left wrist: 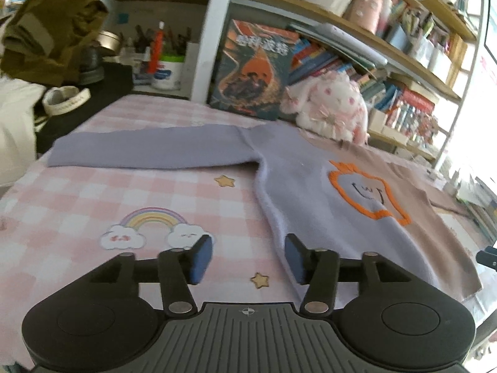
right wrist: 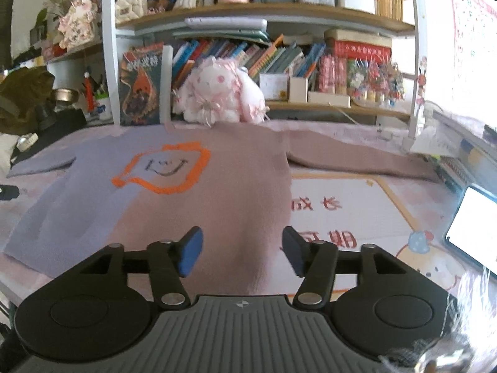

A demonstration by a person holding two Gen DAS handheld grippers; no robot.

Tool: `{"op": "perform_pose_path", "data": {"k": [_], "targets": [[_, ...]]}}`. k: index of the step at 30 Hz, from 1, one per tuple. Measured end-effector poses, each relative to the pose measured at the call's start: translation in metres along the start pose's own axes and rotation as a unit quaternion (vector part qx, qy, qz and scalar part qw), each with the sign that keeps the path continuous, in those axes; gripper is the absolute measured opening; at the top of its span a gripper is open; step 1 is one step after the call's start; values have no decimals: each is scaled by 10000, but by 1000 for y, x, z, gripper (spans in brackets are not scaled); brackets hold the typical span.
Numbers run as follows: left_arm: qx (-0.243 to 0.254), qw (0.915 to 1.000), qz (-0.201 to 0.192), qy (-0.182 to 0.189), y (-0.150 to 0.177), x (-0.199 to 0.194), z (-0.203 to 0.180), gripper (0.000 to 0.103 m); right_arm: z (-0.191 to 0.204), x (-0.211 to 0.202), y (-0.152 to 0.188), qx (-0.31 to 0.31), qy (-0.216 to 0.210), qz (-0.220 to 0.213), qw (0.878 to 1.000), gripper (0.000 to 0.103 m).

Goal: Fold clothes
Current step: 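Move the left gripper to the lavender sleeve cuff and grasp it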

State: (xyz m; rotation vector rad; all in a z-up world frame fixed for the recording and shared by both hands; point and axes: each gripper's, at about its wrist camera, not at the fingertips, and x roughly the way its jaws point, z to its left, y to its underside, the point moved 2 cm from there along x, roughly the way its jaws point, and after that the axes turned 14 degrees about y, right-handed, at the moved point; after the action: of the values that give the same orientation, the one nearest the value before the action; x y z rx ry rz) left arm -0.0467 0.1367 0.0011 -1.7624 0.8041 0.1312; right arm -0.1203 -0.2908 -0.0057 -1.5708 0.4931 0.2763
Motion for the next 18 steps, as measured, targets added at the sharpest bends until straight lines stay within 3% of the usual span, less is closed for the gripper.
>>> {"op": "perform_pose_path", "data": {"k": [5, 10, 18], "targets": [[-121, 9995, -181, -211, 1, -13, 12, 70, 11, -6, -11, -113, -94, -117, 9998, 73], [-288, 9984, -308, -374, 5, -23, 27, 72, 31, -5, -20, -266, -261, -143, 9992, 82], [-492, 9955, -458, -671, 9, -36, 56, 75, 81, 12, -32, -487, -670, -121, 9965, 84]]}}
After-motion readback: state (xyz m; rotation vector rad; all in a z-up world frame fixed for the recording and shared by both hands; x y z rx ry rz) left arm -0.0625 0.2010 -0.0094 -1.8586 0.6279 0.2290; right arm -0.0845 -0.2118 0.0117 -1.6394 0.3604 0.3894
